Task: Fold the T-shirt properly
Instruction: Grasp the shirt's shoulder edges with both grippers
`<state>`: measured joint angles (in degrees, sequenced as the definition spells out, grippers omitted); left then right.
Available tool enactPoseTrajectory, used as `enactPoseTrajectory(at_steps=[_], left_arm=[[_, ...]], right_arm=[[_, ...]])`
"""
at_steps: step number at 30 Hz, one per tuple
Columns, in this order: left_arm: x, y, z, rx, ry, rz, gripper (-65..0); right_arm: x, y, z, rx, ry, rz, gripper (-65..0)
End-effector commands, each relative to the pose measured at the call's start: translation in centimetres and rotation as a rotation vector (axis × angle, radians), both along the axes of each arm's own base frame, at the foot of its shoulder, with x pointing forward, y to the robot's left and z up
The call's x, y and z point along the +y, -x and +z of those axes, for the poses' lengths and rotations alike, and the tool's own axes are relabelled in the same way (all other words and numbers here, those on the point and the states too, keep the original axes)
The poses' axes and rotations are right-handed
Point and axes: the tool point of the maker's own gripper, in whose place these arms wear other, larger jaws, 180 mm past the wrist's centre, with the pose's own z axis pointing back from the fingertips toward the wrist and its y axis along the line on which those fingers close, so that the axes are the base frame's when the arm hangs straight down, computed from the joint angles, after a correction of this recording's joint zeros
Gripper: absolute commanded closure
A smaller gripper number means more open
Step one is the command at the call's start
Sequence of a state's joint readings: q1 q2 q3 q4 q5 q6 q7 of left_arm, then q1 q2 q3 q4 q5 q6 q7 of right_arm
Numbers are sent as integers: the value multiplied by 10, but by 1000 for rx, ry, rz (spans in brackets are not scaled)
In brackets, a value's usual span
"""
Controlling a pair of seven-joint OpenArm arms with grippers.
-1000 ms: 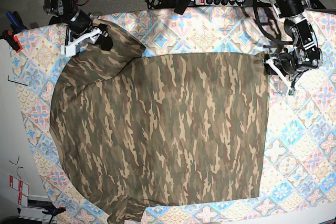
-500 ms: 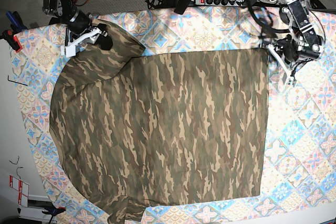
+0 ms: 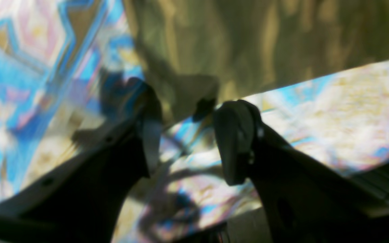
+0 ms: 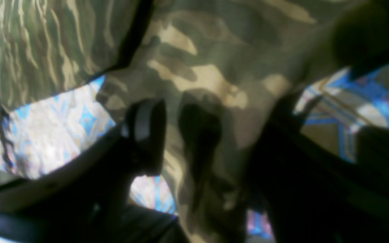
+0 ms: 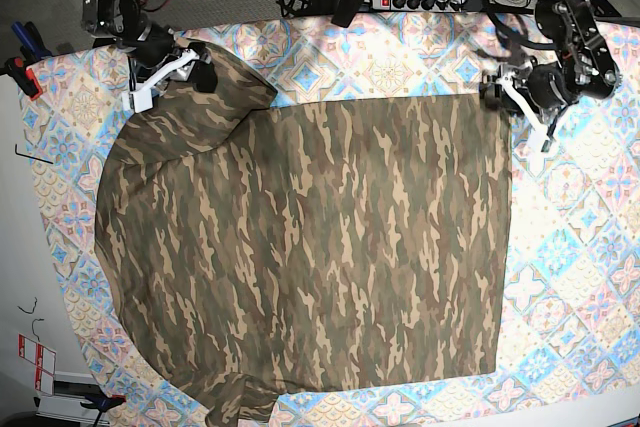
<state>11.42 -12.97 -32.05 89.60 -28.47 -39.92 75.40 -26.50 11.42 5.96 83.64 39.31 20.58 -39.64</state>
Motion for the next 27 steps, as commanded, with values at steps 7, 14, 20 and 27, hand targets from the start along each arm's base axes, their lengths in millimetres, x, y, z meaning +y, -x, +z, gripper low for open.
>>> enactPoseTrajectory(at_steps=[7, 14, 20, 27], left_arm=[[43, -5, 23, -75, -30, 88, -284], [73, -1, 24, -78, -146, 137, -284], [66, 2, -11, -28, -44, 199, -284], [28, -11, -42, 39, 78, 166, -283]], right_arm=[[-1, 28, -18, 130, 58, 43, -310], [-1, 27, -18, 129, 58, 43, -310], [1, 28, -18, 133, 55, 51, -310], [2, 29, -19, 137, 54, 55, -310]])
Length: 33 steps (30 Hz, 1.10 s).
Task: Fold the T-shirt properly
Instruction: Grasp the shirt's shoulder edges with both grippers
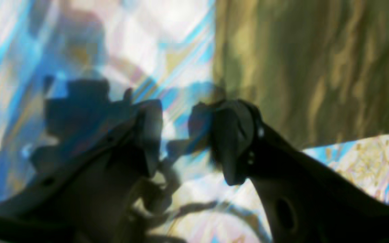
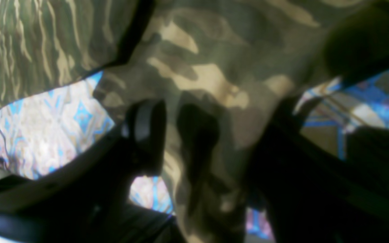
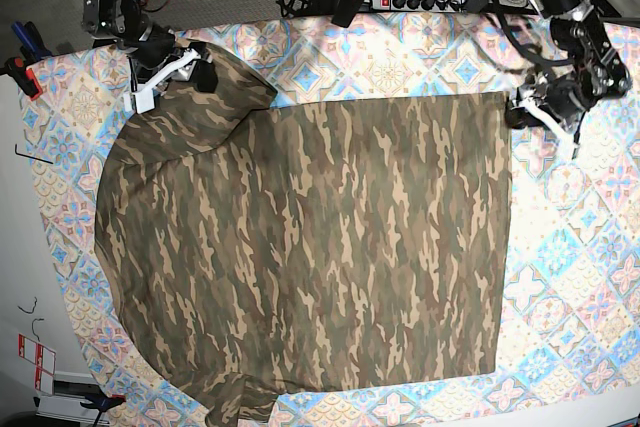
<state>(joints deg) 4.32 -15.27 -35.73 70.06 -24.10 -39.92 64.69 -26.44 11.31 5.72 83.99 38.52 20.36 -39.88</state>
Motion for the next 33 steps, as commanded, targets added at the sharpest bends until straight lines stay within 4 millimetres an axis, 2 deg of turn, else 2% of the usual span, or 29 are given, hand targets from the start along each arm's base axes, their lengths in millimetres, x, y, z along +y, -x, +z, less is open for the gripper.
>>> enactPoseTrajectory(at_steps=[1, 3, 5, 7, 9, 14, 17, 19, 24, 27, 30, 33], left_arm=[[-15, 0, -5, 27, 17, -43, -282], [-42, -5, -8, 21, 68, -89, -282], [-61, -7, -10, 25, 95, -138, -281], [-84, -4, -14, 35, 134, -171, -279], [-96, 5, -20, 54, 155, -180, -278], [-96, 28, -29, 96, 159, -176, -277], [-91, 33, -31, 112, 138, -182, -273], [-86, 32, -33, 117, 100, -193, -225], [-74, 24, -37, 112, 1, -220, -42], [-70, 22, -39, 127, -45, -241, -36], [-69, 21, -39, 128, -62, -249, -2], [-66, 17, -36, 115, -72, -248, 0]], right_arm=[[1, 29, -18, 135, 45, 44, -310], [1, 29, -18, 135, 45, 44, -310], [1, 29, -18, 135, 45, 44, -310], [1, 29, -18, 135, 45, 44, -310], [1, 29, -18, 135, 45, 44, -310], [-1, 29, -18, 133, 47, 38, -310], [-2, 28, -18, 129, 48, 36, -291], [-2, 27, -17, 126, 49, 34, -220], [-2, 20, -16, 111, 49, 33, 0], [0, 7, -13, 87, 47, 37, -3], [-1, 8, -12, 87, 48, 36, -1], [-3, 7, -12, 84, 52, 34, -1]])
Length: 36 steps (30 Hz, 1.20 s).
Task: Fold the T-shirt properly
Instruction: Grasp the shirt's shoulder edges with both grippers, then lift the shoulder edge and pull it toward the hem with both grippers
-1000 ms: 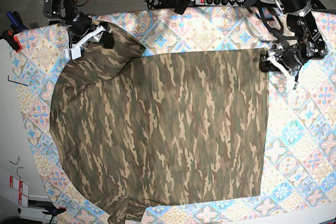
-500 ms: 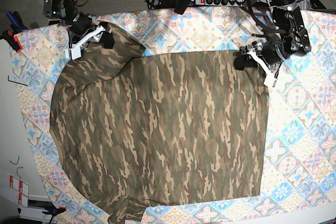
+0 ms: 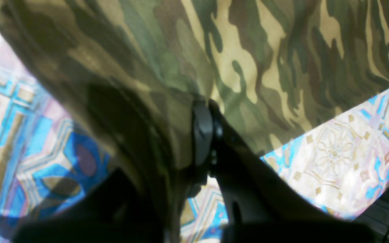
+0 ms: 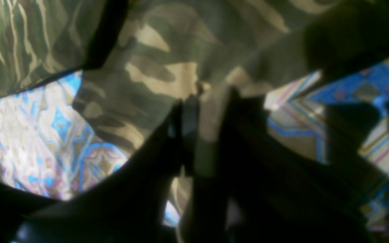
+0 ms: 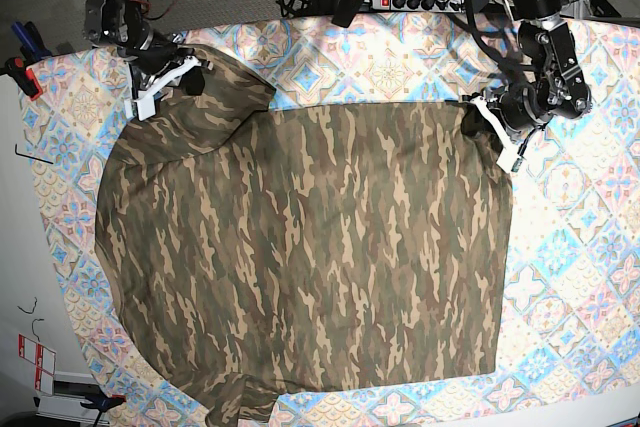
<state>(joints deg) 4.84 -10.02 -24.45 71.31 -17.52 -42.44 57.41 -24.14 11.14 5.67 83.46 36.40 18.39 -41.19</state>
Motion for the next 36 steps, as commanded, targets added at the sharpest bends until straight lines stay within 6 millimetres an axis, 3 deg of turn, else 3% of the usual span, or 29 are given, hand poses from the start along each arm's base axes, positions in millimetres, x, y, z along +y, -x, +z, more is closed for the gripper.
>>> enactPoseTrajectory(at_steps=[1, 4, 9, 11, 16, 19, 26, 34, 36], left_arm=[[18, 24, -13, 122, -129, -27, 0], [21, 23, -1, 80, -162, -39, 0], [25, 19, 37, -35, -249, -77, 0], [20, 18, 41, -50, -253, -79, 0], [29, 38, 35, -13, -258, -50, 0], [43, 49, 35, 3, -269, -5, 0], [58, 73, 31, 35, -290, 29, 0], [68, 70, 35, 27, -310, 27, 0], [68, 62, 38, 11, -314, 29, 0]], right_arm=[[1, 17, -8, 70, 15, 35, -1], [-1, 13, -4, 47, 25, 35, -1], [-4, 9, 18, -51, 56, 47, -2], [-4, 7, 24, -67, 59, 51, -2], [-4, 20, 23, -48, 62, 53, -2], [-21, 26, 25, -63, 86, 5, -2], [-42, 23, 51, -196, 133, -73, -2], [-41, 7, 80, -330, 140, -89, -2], [-39, 4, 84, -341, 140, -86, -2]])
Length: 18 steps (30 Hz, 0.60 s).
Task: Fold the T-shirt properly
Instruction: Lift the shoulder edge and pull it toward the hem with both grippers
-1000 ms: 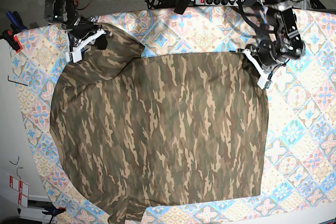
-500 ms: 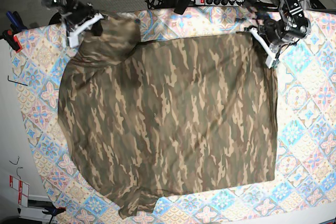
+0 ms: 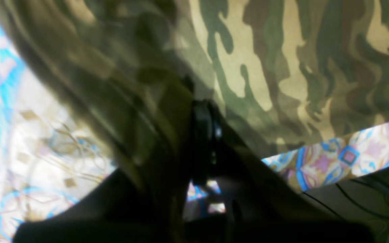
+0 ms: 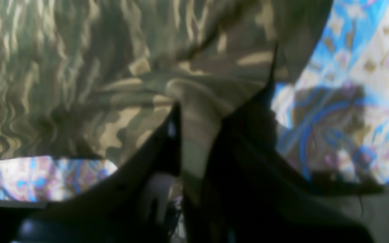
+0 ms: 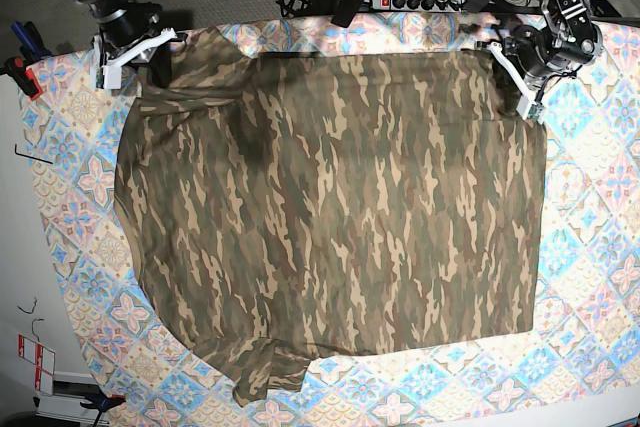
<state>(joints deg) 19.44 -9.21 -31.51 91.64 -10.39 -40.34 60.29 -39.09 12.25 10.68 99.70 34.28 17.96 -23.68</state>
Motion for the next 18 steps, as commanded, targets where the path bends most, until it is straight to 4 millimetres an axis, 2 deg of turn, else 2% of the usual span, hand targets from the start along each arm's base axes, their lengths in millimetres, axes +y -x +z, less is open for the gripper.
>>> enactPoseTrajectory(at_steps=[1, 4, 6, 10, 13, 18], left_arm=[[10, -13, 10, -31, -29, 4, 0], [28, -17, 16, 7, -61, 52, 0], [37, -24, 22, 16, -75, 80, 0], [42, -42, 31, 3, -91, 88, 0], [51, -54, 37, 11, -142, 86, 0], [56, -70, 43, 9, -198, 96, 0]], right_arm=[[-3, -7, 12, -48, 7, -4, -2], [-1, -24, 24, -96, 22, 12, -2], [0, -33, 24, -84, 67, 50, -2], [0, -44, 21, -39, 133, 101, -2], [0, -63, 27, -49, 150, 113, -2], [-21, -89, 40, -57, 186, 76, -2]])
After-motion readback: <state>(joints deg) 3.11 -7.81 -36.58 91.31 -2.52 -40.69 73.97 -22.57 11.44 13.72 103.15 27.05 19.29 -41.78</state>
